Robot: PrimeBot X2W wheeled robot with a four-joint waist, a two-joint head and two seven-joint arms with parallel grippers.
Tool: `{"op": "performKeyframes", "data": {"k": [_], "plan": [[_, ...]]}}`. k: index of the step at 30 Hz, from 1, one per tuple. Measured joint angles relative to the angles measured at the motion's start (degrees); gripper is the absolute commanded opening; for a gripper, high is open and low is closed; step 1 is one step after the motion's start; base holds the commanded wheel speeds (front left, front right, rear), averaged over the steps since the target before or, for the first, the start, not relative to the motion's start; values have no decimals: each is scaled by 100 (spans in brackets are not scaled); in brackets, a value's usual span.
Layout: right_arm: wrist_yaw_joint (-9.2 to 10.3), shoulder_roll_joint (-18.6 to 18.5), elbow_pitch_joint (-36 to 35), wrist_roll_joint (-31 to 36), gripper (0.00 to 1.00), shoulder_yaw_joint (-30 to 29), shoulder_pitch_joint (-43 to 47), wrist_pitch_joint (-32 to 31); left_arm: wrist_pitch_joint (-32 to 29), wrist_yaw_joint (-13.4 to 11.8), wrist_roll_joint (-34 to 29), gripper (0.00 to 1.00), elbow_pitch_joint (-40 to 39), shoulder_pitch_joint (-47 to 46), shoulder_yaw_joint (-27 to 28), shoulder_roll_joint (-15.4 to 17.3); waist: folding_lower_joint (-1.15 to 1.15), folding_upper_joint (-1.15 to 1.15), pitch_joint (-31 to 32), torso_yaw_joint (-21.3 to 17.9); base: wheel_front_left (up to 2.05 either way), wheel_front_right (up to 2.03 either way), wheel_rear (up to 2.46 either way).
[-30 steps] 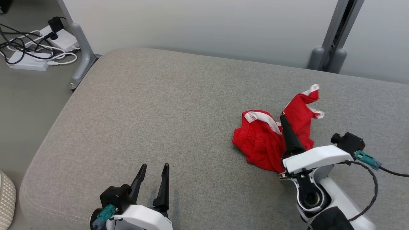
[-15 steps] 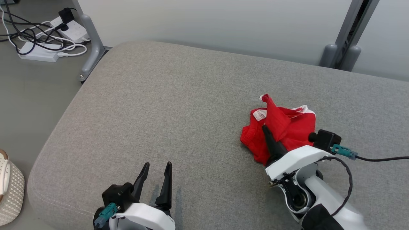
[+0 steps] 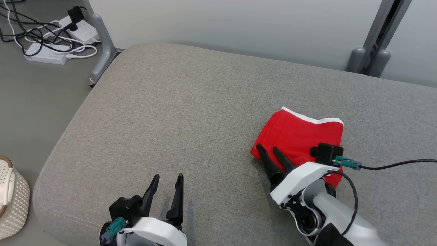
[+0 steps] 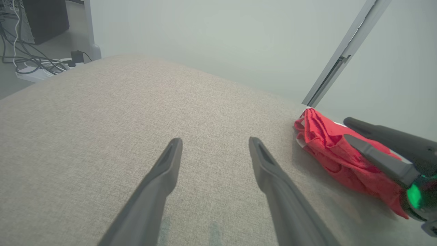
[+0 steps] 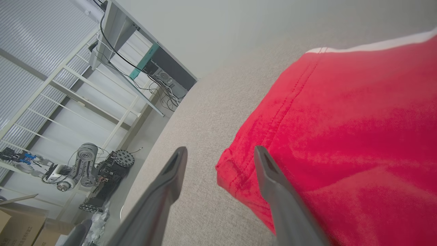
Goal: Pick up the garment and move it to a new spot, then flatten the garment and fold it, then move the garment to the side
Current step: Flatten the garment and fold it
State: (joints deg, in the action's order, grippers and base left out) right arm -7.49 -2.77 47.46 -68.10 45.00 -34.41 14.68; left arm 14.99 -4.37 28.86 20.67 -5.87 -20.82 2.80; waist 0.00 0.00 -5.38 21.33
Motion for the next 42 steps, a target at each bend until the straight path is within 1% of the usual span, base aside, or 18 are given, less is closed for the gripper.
{"op": "performKeyframes", "data": {"k": [2,6,11,17,20,23,25,27,30,31,34,38,40,42], "plan": [[-1,2,11,-34,100,183,2,-54,0,0,1,100,0,0,-3,0,0,0,-4,-5,0,0,0],[-1,4,203,-157,100,566,59,-475,0,1,1,100,5,-1,-8,2,0,0,0,-24,0,0,0],[-1,-3,369,-398,100,860,108,-869,0,0,0,100,16,-2,12,0,0,0,22,-68,0,0,0],[-1,-7,144,-468,100,1022,107,-744,0,0,-53,100,21,-2,99,-1,0,0,61,-203,0,0,0],[-1,-9,-133,-442,100,1080,84,-592,0,1,-112,100,-38,-3,197,1,0,0,97,-325,0,0,0],[-1,-188,-500,-334,100,1068,79,-370,0,3,-186,100,-163,-16,336,0,0,0,134,-478,0,0,0],[-1,-434,-669,-245,100,957,79,-214,0,8,-211,100,-268,-18,454,1,0,0,164,-587,0,0,0],[-1,-722,-777,88,100,839,58,-66,1,12,-223,100,-392,-21,558,2,0,0,191,-706,0,0,0],[-1,-1029,-870,483,100,352,96,14,1,26,-257,100,-560,-32,724,0,0,0,221,-890,0,0,0],[-1,-1099,-964,642,100,84,147,22,1,26,-261,100,-615,-34,782,0,0,0,229,-955,0,0,0],[-1,-1244,-1348,1385,100,-892,396,31,1,34,-276,100,-770,-40,940,4,0,0,234,-1146,0,0,0],[-1,-1201,-1807,2470,100,-2090,1109,31,1,60,-321,100,-921,-40,1083,1,0,0,227,-1372,0,0,0],[-1,-1047,-2073,2889,100,-2590,1424,31,1,64,-350,100,-983,-37,1133,-2,0,0,214,-1466,0,0,0],[-1,-873,-2293,3331,100,-2947,1716,31,0,77,-364,100,-1029,-28,1168,1,0,0,198,-1547,0,0,0]]}}
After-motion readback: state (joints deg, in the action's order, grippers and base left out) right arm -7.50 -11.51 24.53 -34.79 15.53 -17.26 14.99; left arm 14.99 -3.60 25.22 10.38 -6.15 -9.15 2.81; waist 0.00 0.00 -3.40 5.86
